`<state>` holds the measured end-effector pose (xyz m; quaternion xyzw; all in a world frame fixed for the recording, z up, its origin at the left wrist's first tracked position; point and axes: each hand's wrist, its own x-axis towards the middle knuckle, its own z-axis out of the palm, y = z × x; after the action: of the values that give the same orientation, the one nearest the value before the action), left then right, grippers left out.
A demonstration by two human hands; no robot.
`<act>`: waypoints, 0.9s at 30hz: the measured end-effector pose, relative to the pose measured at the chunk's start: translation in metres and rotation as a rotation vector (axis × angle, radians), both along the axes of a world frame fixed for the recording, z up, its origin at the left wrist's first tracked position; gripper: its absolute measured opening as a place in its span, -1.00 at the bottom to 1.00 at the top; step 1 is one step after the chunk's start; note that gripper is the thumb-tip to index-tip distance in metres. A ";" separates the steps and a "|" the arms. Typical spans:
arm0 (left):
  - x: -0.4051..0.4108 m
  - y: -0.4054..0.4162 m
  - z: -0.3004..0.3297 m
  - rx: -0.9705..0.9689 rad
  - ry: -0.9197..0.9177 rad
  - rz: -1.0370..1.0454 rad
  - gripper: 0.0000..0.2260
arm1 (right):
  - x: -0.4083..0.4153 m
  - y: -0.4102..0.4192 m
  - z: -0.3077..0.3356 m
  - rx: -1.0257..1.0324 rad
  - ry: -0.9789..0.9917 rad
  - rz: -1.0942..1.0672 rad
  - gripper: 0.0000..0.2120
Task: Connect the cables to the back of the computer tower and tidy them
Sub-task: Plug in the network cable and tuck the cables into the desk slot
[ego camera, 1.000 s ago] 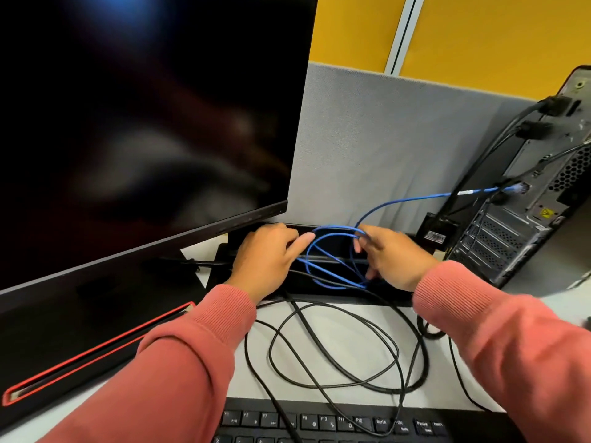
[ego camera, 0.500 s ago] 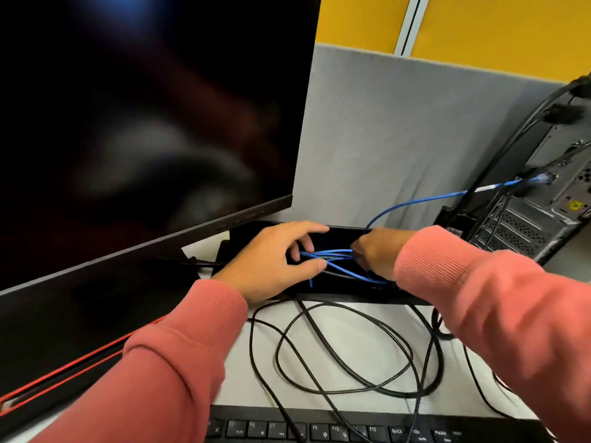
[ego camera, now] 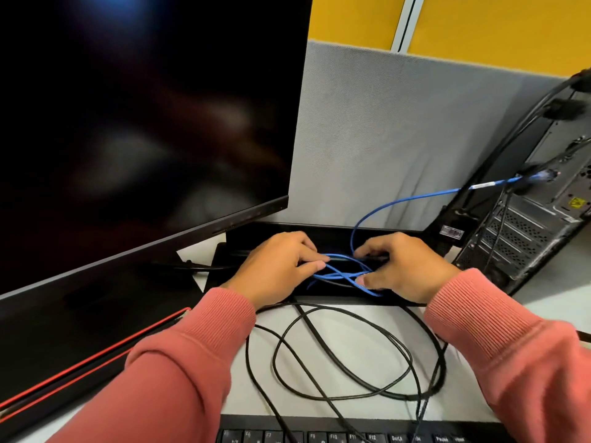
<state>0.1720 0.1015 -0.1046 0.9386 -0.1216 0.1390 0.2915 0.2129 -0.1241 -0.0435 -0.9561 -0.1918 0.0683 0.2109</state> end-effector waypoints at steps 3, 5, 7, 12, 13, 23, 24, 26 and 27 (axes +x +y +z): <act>0.000 -0.003 0.006 0.055 0.025 0.009 -0.79 | -0.006 -0.007 -0.010 0.052 0.020 -0.049 -0.62; -0.001 -0.004 0.009 0.110 0.039 0.010 -0.78 | -0.009 -0.006 -0.012 -0.038 0.017 -0.002 -0.74; -0.003 -0.004 0.009 0.169 0.072 0.006 -0.77 | -0.010 -0.004 -0.011 -0.156 0.060 0.066 -0.81; -0.005 -0.011 0.010 0.271 0.079 0.055 -0.72 | 0.000 0.009 -0.006 -0.309 0.106 0.064 -0.75; -0.005 -0.012 0.010 0.282 0.051 0.075 -0.72 | 0.006 0.014 -0.008 -0.328 0.092 0.050 -0.77; -0.001 0.001 0.008 0.117 -0.122 0.041 -0.77 | 0.022 0.044 -0.023 -0.199 -0.067 -0.044 -0.77; -0.001 0.001 0.008 0.098 -0.094 0.026 -0.74 | 0.021 0.045 -0.024 -0.146 -0.069 -0.021 -0.80; -0.003 -0.002 0.007 0.147 -0.037 -0.002 -0.71 | 0.018 0.042 -0.025 -0.012 -0.046 0.014 -0.84; -0.003 -0.003 0.006 0.167 -0.012 -0.001 -0.72 | 0.017 0.041 -0.026 0.059 -0.034 0.027 -0.84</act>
<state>0.1688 0.0984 -0.0987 0.9587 -0.1349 0.1338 0.2115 0.2304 -0.0831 -0.0699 -0.9479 -0.2100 0.0492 0.2346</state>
